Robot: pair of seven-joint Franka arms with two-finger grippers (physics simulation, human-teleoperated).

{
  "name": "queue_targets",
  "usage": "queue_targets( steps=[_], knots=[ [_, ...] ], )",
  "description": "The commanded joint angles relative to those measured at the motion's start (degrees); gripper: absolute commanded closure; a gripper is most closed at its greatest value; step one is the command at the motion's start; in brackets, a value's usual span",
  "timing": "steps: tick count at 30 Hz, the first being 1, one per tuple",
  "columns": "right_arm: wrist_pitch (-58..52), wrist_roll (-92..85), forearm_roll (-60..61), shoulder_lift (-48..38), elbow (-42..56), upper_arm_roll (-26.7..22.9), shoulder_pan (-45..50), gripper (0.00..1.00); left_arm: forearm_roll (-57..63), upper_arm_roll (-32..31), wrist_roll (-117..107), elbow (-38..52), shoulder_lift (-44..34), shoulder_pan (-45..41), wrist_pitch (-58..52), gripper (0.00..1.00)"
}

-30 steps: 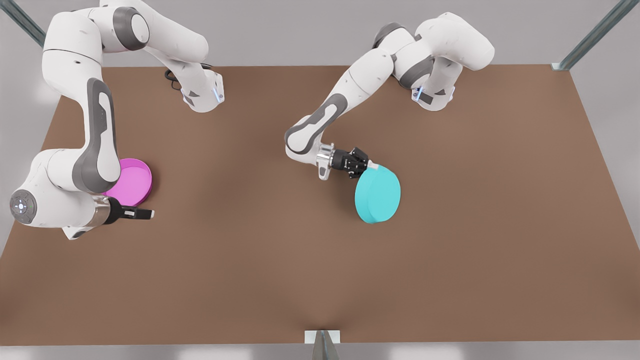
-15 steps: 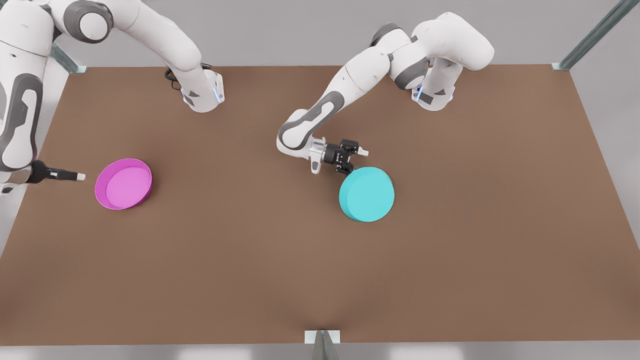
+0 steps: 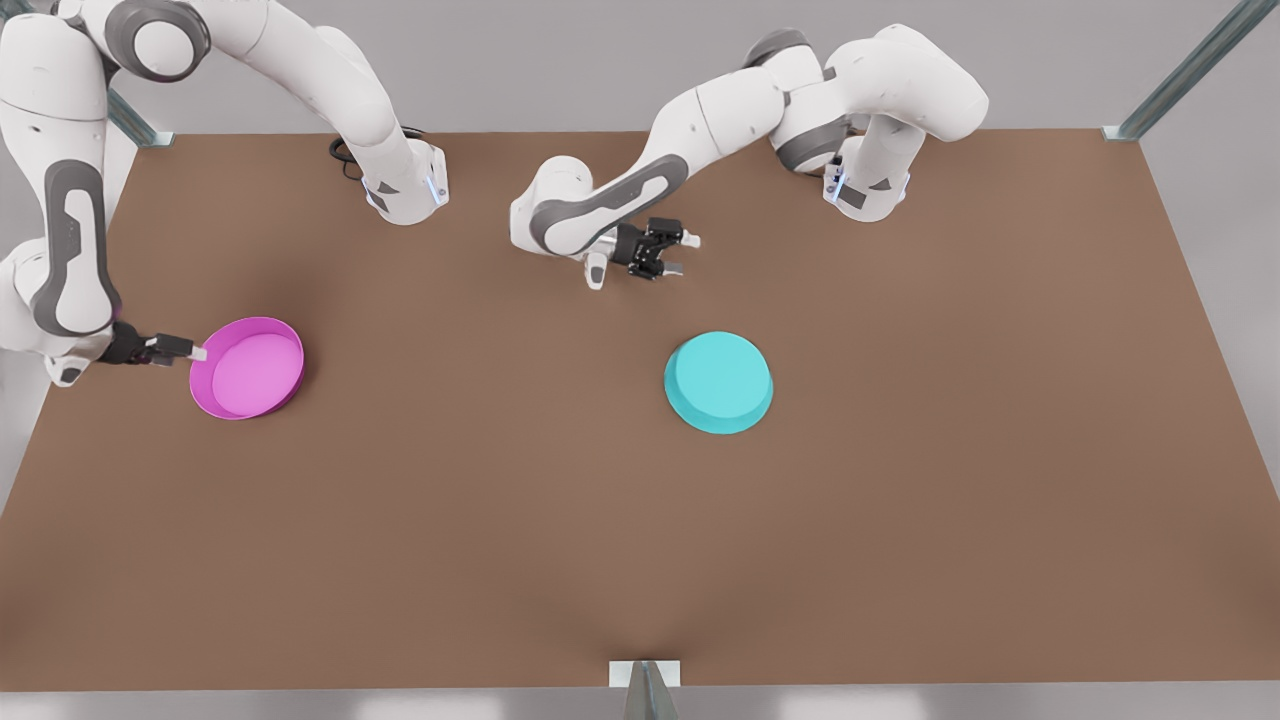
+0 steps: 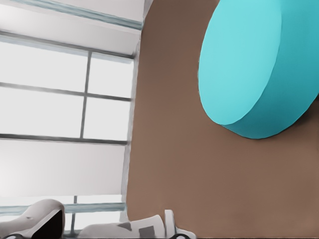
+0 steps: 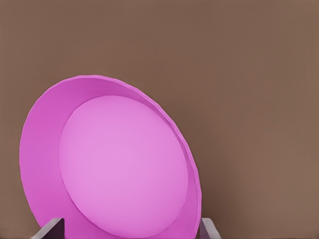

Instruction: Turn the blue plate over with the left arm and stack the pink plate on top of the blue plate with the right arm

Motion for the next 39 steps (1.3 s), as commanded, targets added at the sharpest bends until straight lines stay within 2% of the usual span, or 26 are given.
queue_targets(
  steps=[1,2,3,5,6,8,11,12,13,15,16,17,19,28,33,37,39],
  knots=[
    [0.0,-0.4,0.0,0.7,0.5,0.0,0.0,0.00,-2.8,0.0,0.4,3.7,-0.5,0.6,0.3,0.00],
    [0.0,-0.6,-0.1,1.2,0.6,-0.1,-0.1,0.00,-3.7,-0.2,2.2,8.5,-1.9,5.0,1.4,0.00],
    [0.0,-0.5,-0.1,2.1,0.7,-0.2,-0.1,0.00,-7.1,-0.3,5.6,10.1,-5.7,14.1,5.6,0.00],
    [0.2,-0.3,-0.1,4.0,1.0,-0.5,-0.6,0.00,-20.2,-0.2,33.1,10.1,-13.2,41.1,12.3,0.00],
    [0.9,-0.4,-0.2,4.3,1.1,-0.5,-0.5,0.00,-22.3,-0.2,44.8,10.1,-13.4,50.1,14.6,0.00],
    [1.7,-0.6,-0.3,5.3,1.0,-0.6,-0.6,0.00,-25.4,-0.1,64.1,10.0,-13.2,60.6,18.2,0.00],
    [3.0,-0.5,-1.3,6.4,0.7,-0.6,-1.3,0.00,-25.0,0.6,65.1,9.4,-23.5,61.4,13.5,0.00],
    [3.0,-0.5,-1.3,6.5,0.7,-0.6,-1.3,0.00,-25.1,2.0,66.7,6.5,-26.6,61.3,13.9,0.00],
    [3.0,-0.5,-1.4,6.5,0.6,-0.6,-1.3,0.00,-25.9,4.2,67.3,-3.0,-33.6,60.7,18.5,0.00],
    [3.1,-0.5,-1.4,6.7,0.6,-0.6,-1.2,0.00,-31.1,13.1,67.7,-27.5,-48.2,57.5,35.7,0.00],
    [3.1,-0.5,-1.4,6.7,0.6,-0.6,-1.1,0.00,-31.1,13.7,67.6,-30.5,-49.0,56.9,38.2,0.00],
    [3.1,-0.5,-1.4,6.7,0.6,-0.6,-1.1,0.04,-31.2,13.7,67.6,-30.5,-48.5,57.0,38.5,0.00],
    [3.2,-0.5,-1.8,6.7,0.6,-0.6,-1.1,0.29,-31.1,13.7,67.6,-30.5,-48.1,57.0,38.5,0.00],
    [5.4,-0.1,-1.9,6.5,-0.2,-0.6,-0.6,0.29,-31.1,13.6,67.5,-30.5,-48.1,57.0,37.9,0.00],
    [5.4,-0.1,-2.2,6.5,-0.1,-0.6,-0.4,0.46,-31.1,13.6,67.5,-30.5,-47.9,57.1,37.9,0.00],
    [5.4,-0.1,-2.2,6.5,-0.1,-0.6,-0.4,0.50,-31.1,13.6,67.6,-30.4,-47.9,57.1,37.9,0.00],
    [5.4,-0.1,-2.2,6.5,-0.1,-0.6,-0.4,0.54,-31.1,13.6,67.6,-30.4,-47.9,57.1,37.9,0.00]
  ],
)
